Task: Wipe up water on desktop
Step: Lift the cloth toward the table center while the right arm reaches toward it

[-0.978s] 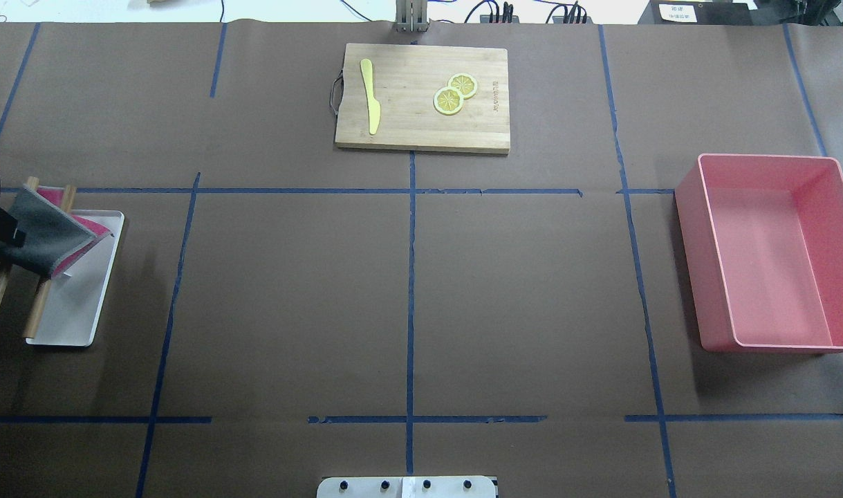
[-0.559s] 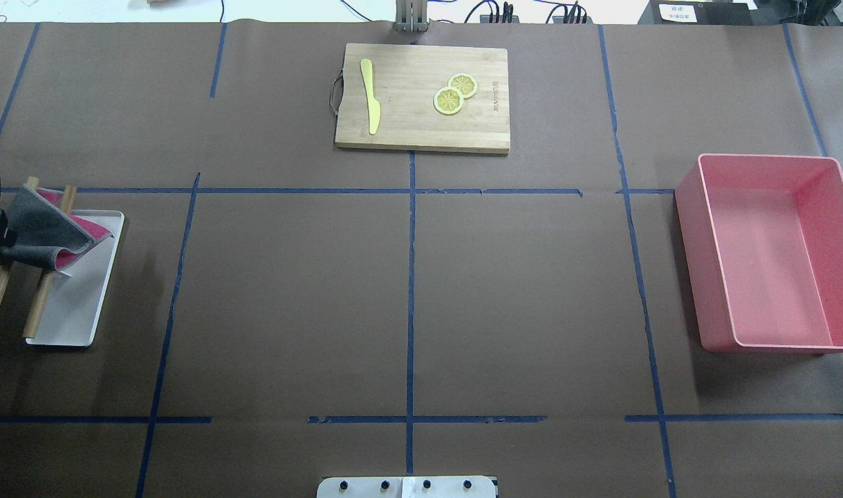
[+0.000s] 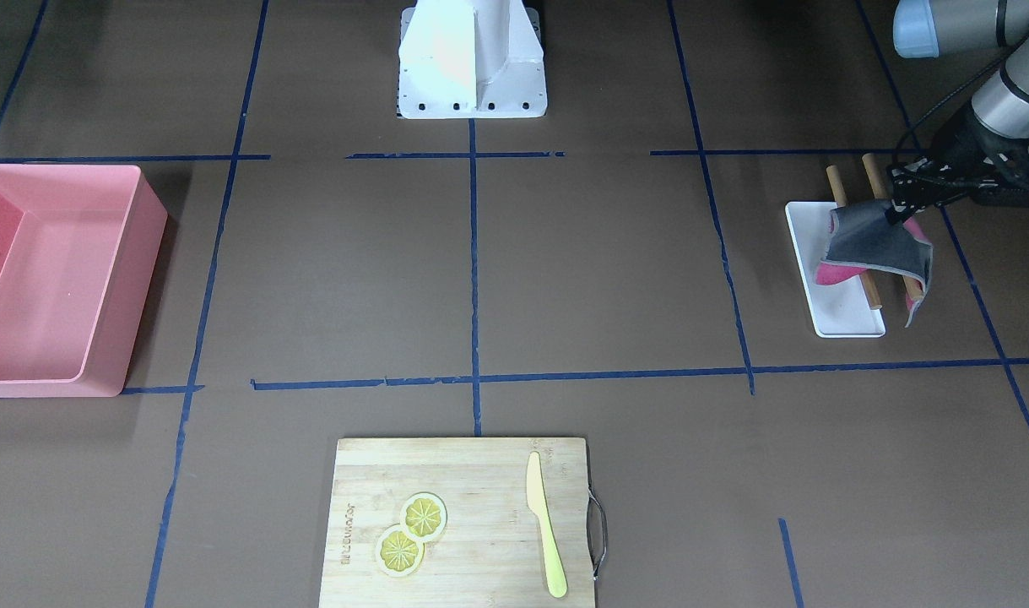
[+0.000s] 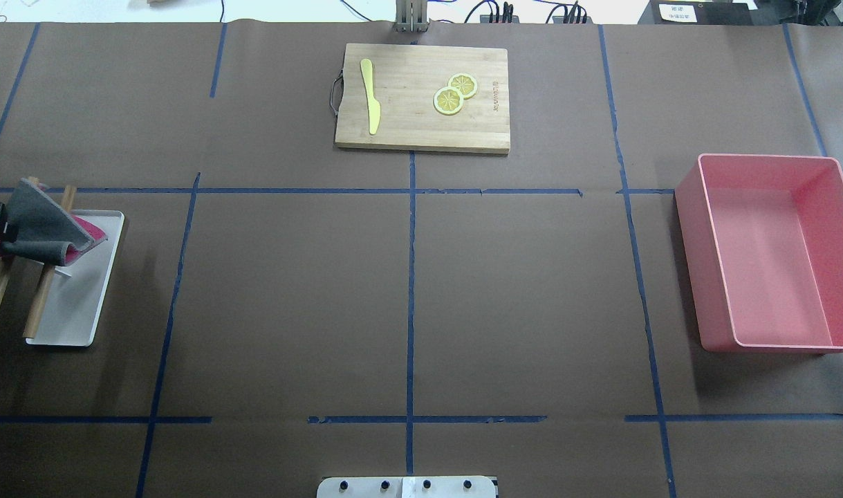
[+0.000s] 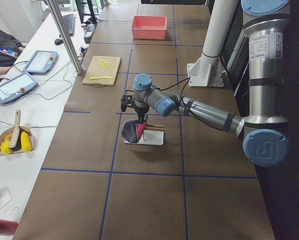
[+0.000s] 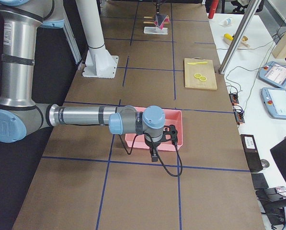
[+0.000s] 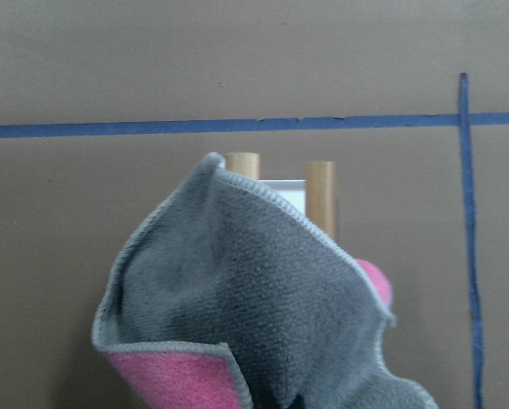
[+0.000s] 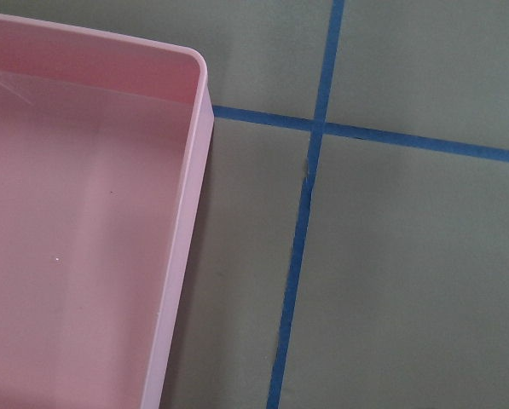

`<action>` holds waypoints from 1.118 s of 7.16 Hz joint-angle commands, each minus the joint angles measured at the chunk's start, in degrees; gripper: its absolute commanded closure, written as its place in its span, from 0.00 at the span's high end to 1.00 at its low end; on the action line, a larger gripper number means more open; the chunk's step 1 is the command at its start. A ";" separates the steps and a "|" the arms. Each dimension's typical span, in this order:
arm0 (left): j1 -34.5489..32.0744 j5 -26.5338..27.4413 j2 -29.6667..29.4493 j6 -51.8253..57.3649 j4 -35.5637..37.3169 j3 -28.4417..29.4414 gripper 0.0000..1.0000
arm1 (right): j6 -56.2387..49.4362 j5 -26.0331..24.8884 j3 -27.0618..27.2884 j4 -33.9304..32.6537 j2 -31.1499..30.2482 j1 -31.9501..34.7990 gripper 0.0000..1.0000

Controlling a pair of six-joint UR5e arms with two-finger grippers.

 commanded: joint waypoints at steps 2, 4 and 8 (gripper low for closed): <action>0.29 -0.48 -9.05 -35.56 2.01 -3.13 0.00 | 0.42 5.86 0.41 8.21 -0.05 -0.17 1.00; 5.43 -0.22 -18.81 -57.57 2.10 -2.26 0.00 | 0.69 5.97 0.33 19.22 0.91 -3.66 0.98; 15.99 0.14 -33.07 -79.20 2.01 -1.29 0.00 | 0.86 2.98 1.63 26.14 12.06 -14.57 0.99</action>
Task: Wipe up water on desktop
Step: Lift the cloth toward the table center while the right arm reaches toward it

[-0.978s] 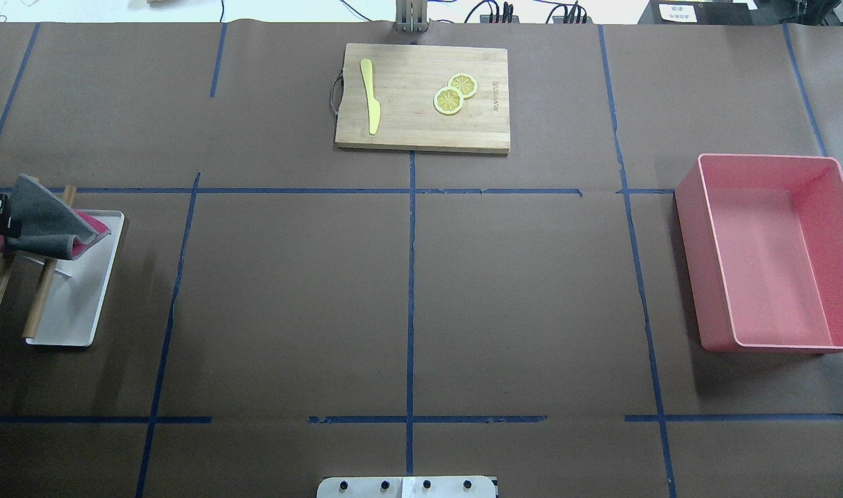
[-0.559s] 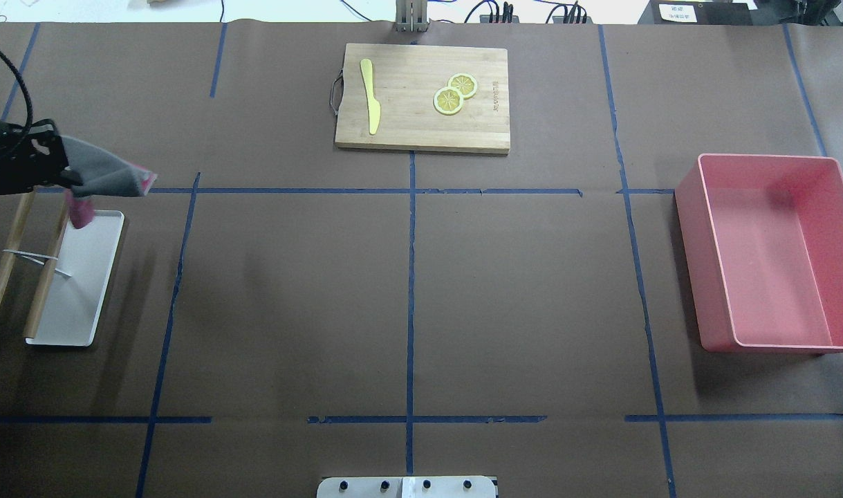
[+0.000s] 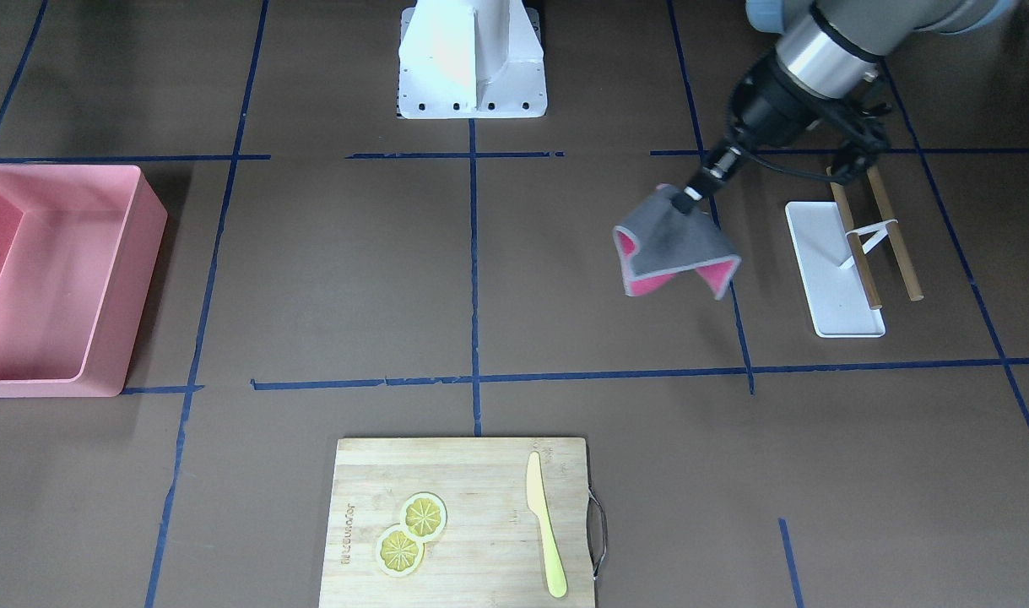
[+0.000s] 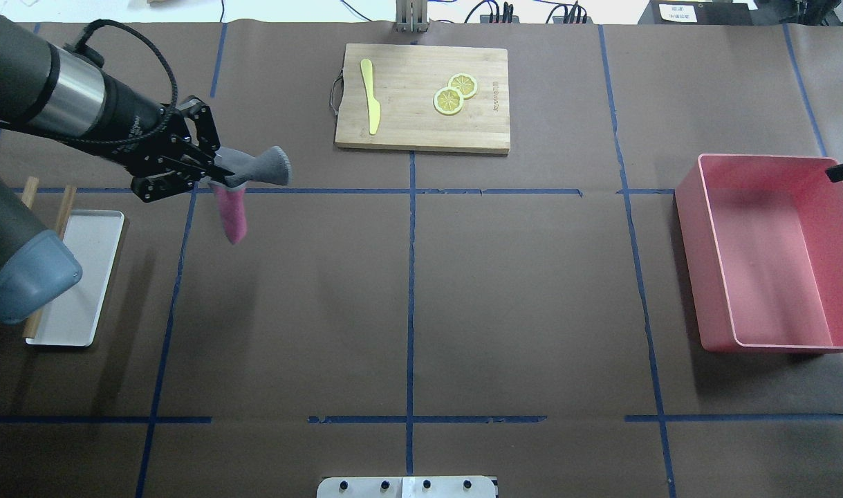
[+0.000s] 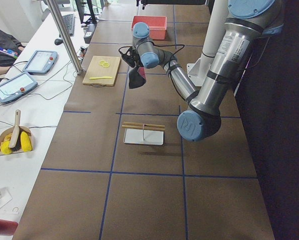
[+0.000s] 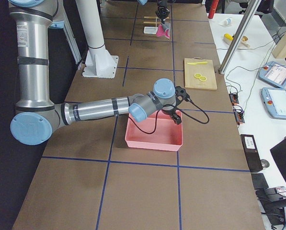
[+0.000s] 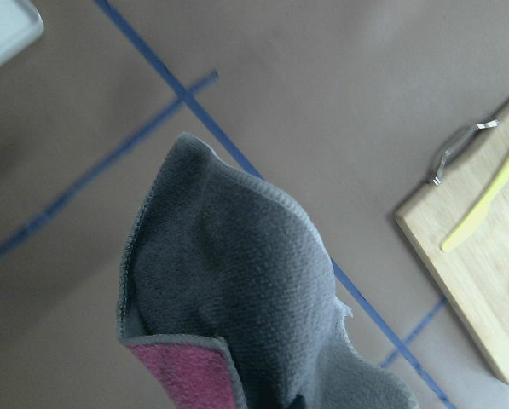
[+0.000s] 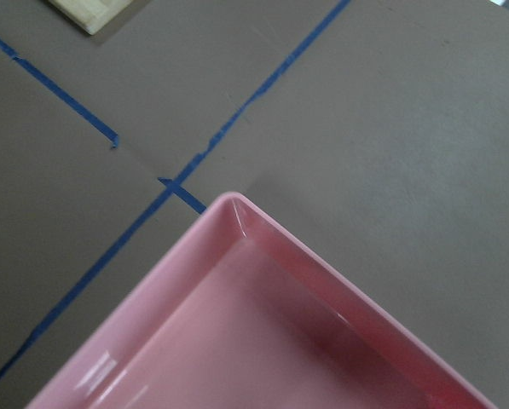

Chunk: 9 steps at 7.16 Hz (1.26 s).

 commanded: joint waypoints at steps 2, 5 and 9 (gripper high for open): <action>6.79 0.16 -7.42 -7.00 -0.03 1.17 0.00 | 0.24 -5.43 3.87 2.35 9.80 -10.45 0.99; 8.81 0.25 -12.07 -9.18 -0.12 5.28 0.02 | 10.38 -11.58 6.70 2.26 19.90 -22.50 0.99; 10.31 4.12 -18.76 -12.28 -0.20 11.97 0.02 | 16.32 -30.31 7.23 1.65 25.82 -38.78 0.99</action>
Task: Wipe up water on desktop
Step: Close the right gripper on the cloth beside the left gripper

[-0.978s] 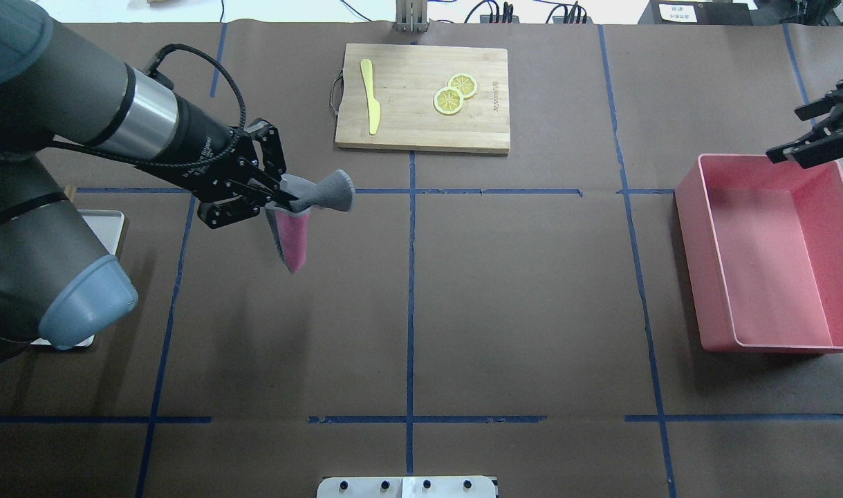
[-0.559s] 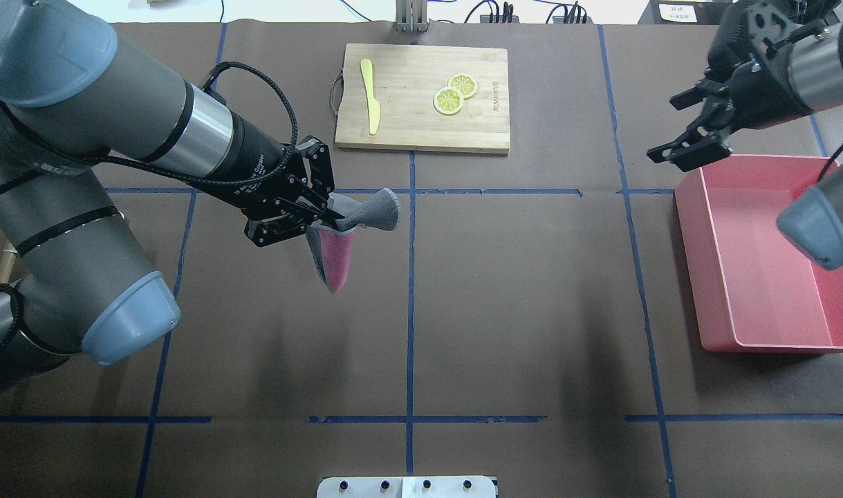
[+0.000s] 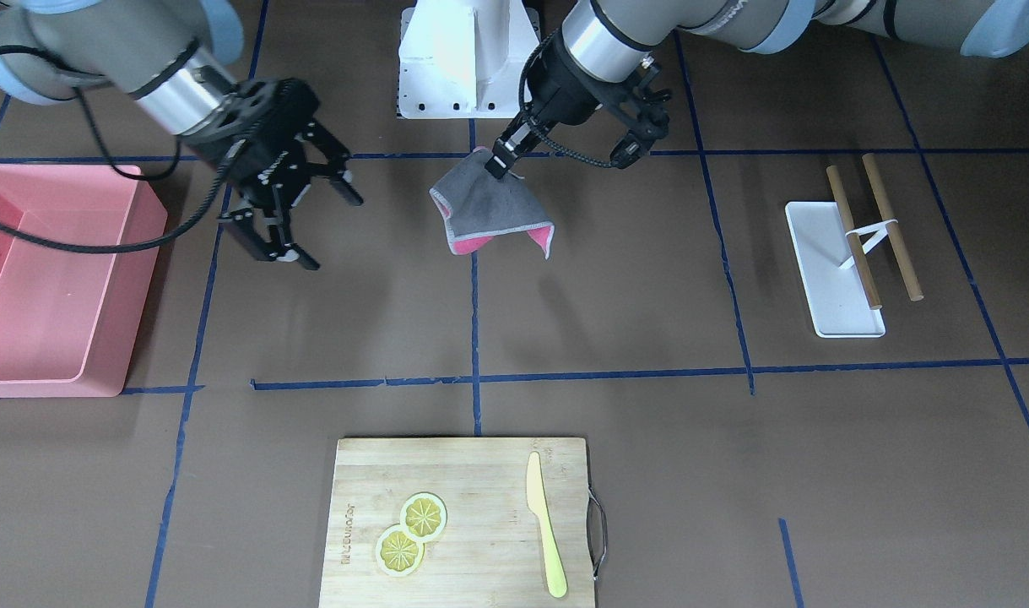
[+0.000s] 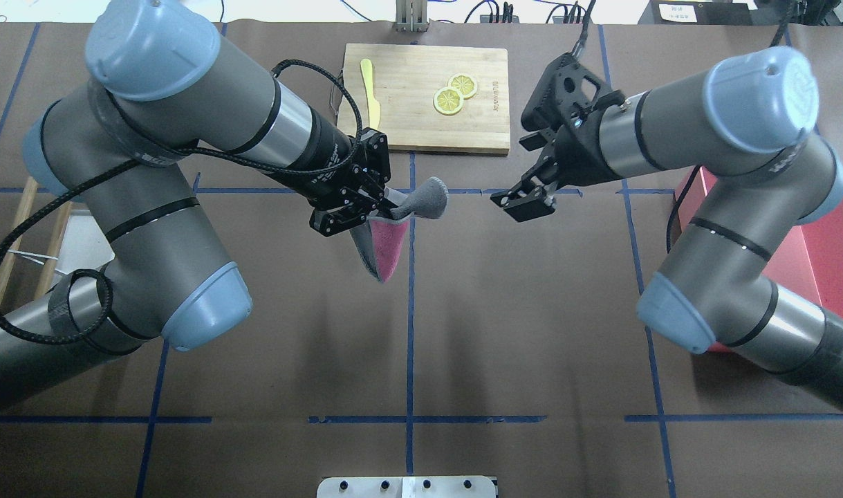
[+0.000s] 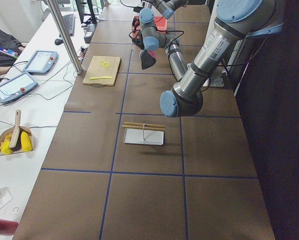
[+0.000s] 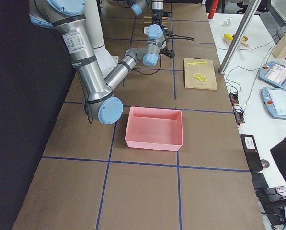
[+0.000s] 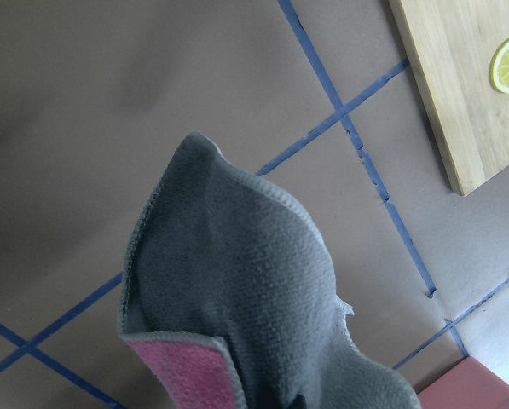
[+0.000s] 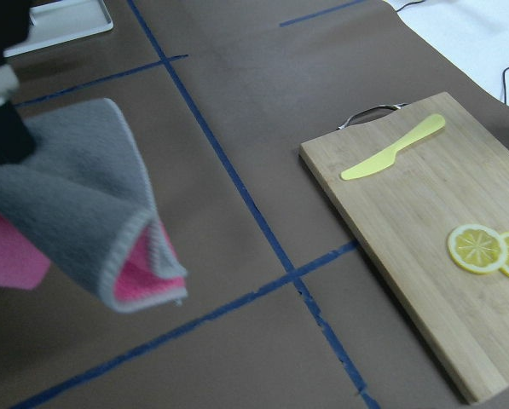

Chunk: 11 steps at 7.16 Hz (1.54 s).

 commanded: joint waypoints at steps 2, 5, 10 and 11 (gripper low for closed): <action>0.12 0.43 -3.65 -0.47 -0.10 3.64 0.02 | 2.18 -6.03 0.43 -0.17 1.93 -6.36 0.99; 0.99 0.43 -4.19 -0.12 -0.63 4.61 0.02 | 2.26 -9.65 0.87 -0.17 2.55 -8.75 0.99; 1.35 0.34 -4.10 0.32 -0.71 3.73 0.02 | 2.35 -9.12 0.34 -0.43 2.28 -8.75 0.18; 1.44 0.34 -4.10 0.40 -0.71 3.65 0.02 | 2.44 -9.12 0.43 -0.43 1.85 -8.66 0.03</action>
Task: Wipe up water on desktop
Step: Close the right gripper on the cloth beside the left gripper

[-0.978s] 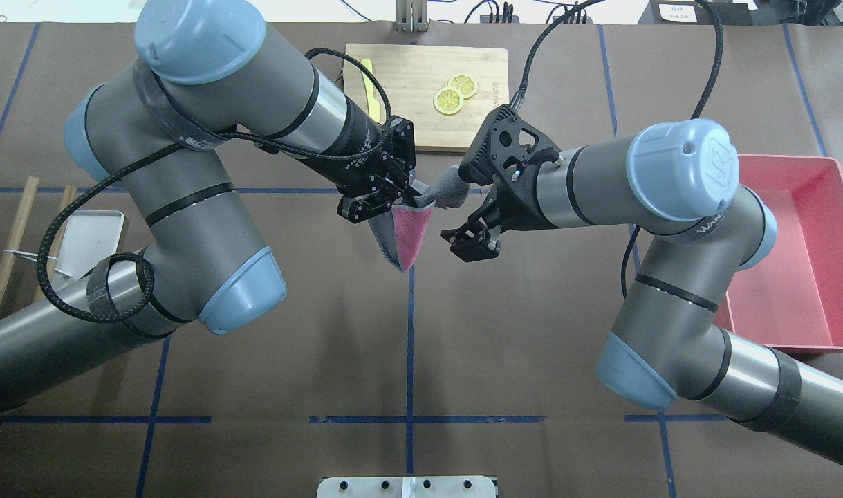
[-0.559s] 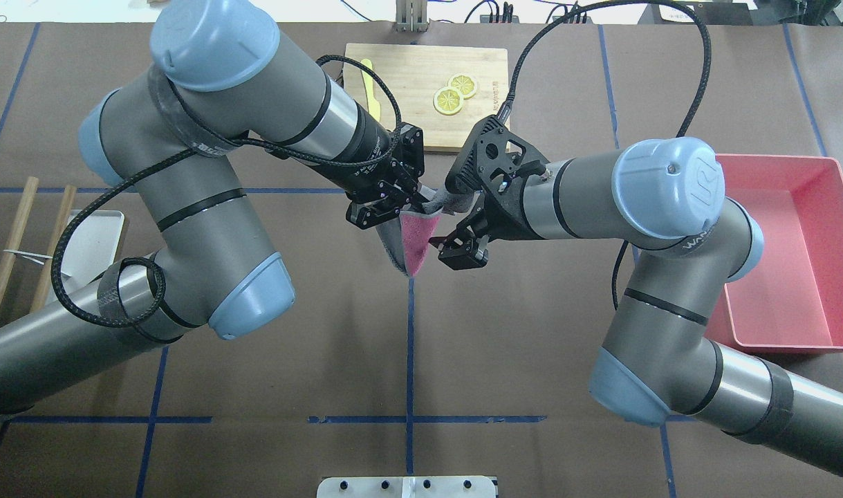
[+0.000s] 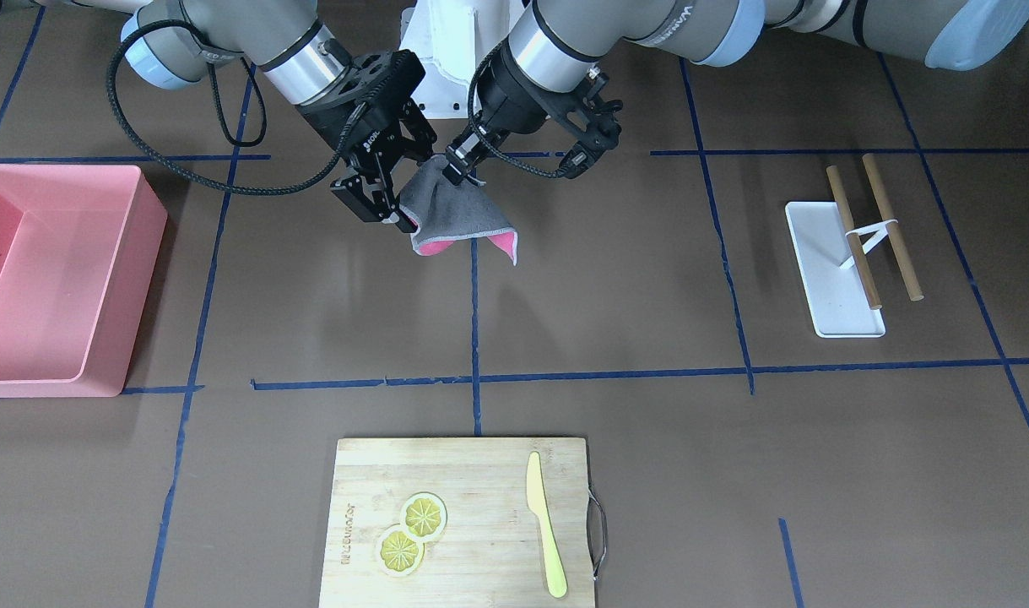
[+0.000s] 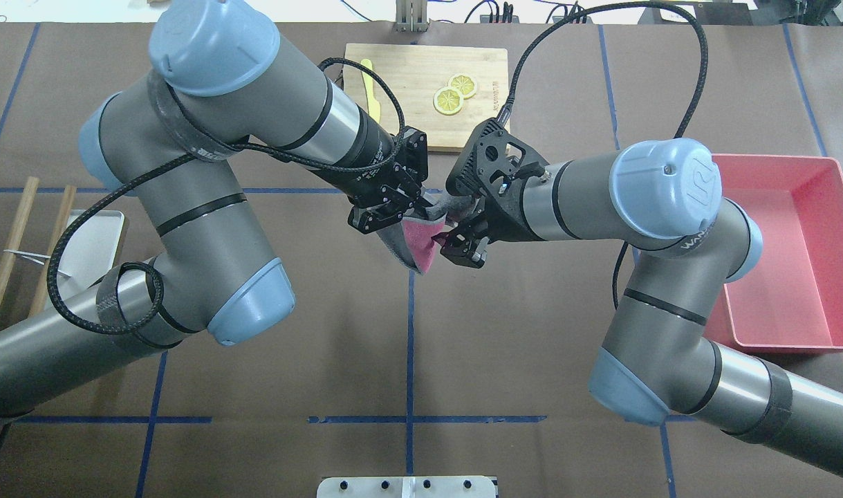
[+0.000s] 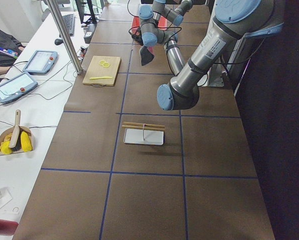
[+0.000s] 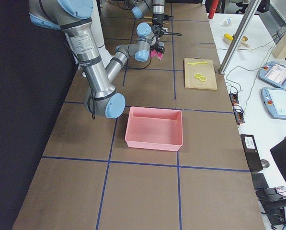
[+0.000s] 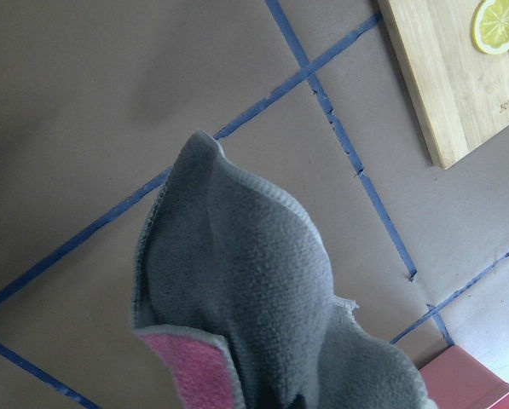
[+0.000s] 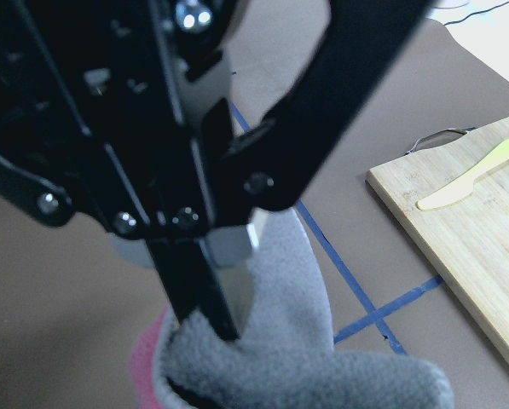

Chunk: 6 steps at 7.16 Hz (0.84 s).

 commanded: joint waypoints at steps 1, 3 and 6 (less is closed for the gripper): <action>-0.04 0.00 0.03 0.20 0.00 -0.10 0.03 | 1.67 0.07 0.00 -0.02 -0.29 0.04 0.01; -0.04 0.00 0.21 0.29 0.00 -0.01 0.05 | 4.13 0.51 0.17 -0.02 -0.03 0.04 0.00; -0.13 0.09 0.73 7.54 0.26 -0.45 1.00 | 4.50 0.60 0.17 -0.02 -0.11 0.04 0.00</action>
